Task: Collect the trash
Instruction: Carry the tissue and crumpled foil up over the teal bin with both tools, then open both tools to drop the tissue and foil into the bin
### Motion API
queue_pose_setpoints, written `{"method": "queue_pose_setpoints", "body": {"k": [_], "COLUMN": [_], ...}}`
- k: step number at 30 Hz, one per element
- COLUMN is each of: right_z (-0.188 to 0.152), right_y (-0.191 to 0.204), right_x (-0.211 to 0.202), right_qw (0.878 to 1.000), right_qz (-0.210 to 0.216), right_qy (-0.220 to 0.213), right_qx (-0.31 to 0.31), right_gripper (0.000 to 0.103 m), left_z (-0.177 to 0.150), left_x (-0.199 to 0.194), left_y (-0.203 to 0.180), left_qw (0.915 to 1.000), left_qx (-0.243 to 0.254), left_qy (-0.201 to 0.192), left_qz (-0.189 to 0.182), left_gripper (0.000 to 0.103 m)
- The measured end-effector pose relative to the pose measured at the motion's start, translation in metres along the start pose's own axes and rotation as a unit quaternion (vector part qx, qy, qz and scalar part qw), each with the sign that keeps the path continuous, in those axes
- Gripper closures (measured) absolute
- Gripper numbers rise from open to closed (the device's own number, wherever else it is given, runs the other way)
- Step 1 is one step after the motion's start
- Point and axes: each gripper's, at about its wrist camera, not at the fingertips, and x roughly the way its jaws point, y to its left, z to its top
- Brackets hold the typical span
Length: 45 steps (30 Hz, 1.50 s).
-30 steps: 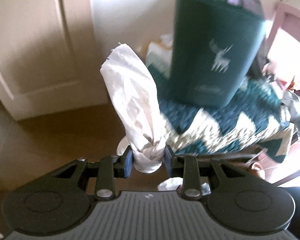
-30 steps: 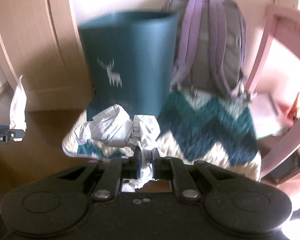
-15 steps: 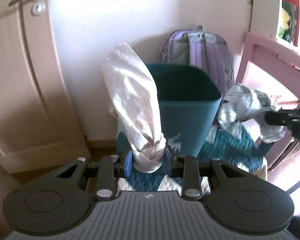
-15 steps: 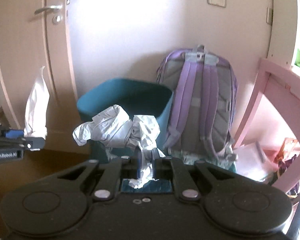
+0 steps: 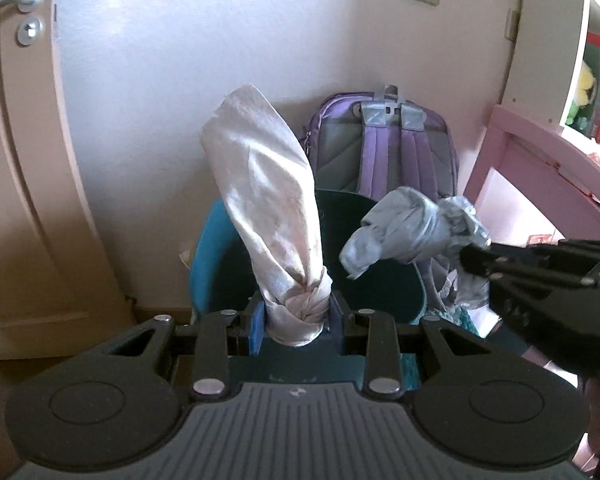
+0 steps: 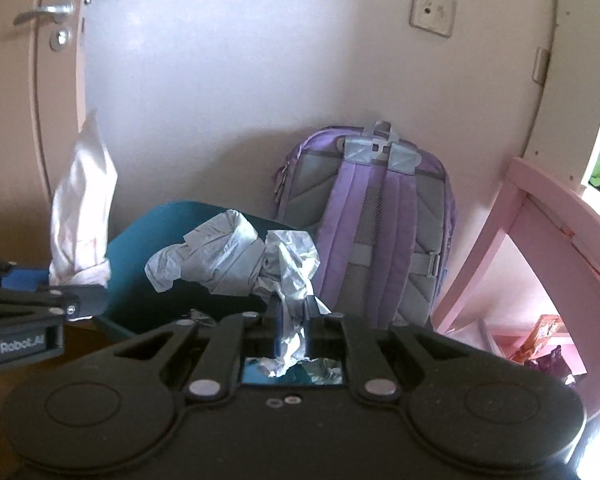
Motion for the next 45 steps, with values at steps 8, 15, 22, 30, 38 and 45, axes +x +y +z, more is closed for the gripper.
{"method": "queue_pose_setpoints", "body": {"k": [8, 15, 22, 30, 38, 45], "right_z": [0.011, 0.008, 0.002, -0.002, 0.002, 0.002], "right_y": [0.015, 0.022, 0.022, 0.016, 0.015, 0.014], "right_x": [0.048, 0.076, 0.093, 0.093, 0.071, 0.036], "right_qw": [0.999, 0.997, 0.996, 0.995, 0.997, 0.997], "right_qz": [0.011, 0.027, 0.042, 0.055, 0.057, 0.064], "right_qy": [0.029, 0.051, 0.069, 0.069, 0.045, 0.032], "right_qx": [-0.029, -0.042, -0.042, -0.038, -0.031, -0.02], "right_gripper": [0.094, 0.092, 0.086, 0.076, 0.071, 0.07], "left_z": [0.011, 0.009, 0.002, 0.003, 0.0, 0.0], "left_x": [0.062, 0.1, 0.127, 0.145, 0.123, 0.078], "left_y": [0.006, 0.012, 0.009, 0.004, 0.005, -0.006], "left_qw": [0.9989, 0.9969, 0.9945, 0.9929, 0.9949, 0.9971], "left_qx": [-0.016, -0.022, -0.021, -0.016, -0.012, 0.006], "left_qy": [0.042, 0.072, 0.1, 0.115, 0.098, 0.073], "left_qz": [0.011, 0.022, 0.021, 0.021, 0.02, 0.017], "left_gripper": [0.072, 0.071, 0.071, 0.053, 0.045, 0.044]}}
